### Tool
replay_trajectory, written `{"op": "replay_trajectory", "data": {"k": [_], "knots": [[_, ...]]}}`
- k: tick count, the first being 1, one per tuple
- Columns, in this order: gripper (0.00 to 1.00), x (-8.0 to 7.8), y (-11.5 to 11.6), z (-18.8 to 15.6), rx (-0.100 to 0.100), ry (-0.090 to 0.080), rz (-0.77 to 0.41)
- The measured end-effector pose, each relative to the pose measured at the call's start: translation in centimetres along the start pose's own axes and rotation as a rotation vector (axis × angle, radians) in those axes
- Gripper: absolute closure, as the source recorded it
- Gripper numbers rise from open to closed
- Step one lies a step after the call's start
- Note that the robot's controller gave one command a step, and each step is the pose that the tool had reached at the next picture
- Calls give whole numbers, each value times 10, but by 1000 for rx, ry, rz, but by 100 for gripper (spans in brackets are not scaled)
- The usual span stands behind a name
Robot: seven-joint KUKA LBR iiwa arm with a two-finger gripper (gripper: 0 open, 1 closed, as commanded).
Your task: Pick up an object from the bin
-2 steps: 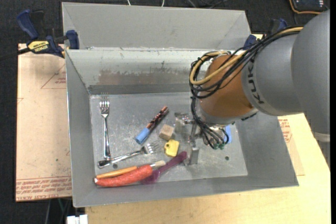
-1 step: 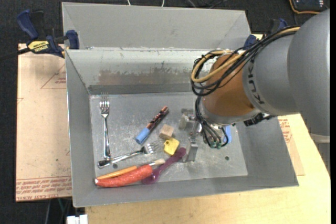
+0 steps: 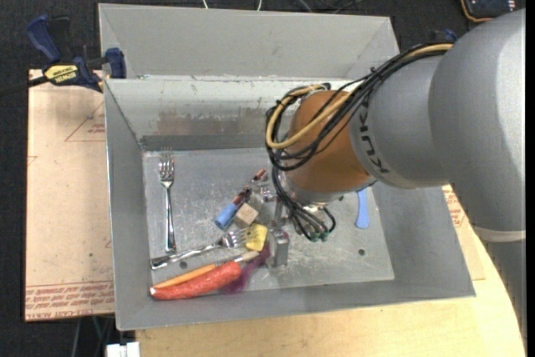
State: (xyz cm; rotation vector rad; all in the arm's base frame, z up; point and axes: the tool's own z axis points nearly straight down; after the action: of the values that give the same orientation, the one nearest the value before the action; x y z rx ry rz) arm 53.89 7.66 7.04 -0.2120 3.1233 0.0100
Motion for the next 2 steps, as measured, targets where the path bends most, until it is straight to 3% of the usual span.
{"op": "replay_trajectory", "data": {"k": [1,2], "knots": [[0,3,55,0,10,-10,133],[100,-53,41,0,4,-4,102]]}}
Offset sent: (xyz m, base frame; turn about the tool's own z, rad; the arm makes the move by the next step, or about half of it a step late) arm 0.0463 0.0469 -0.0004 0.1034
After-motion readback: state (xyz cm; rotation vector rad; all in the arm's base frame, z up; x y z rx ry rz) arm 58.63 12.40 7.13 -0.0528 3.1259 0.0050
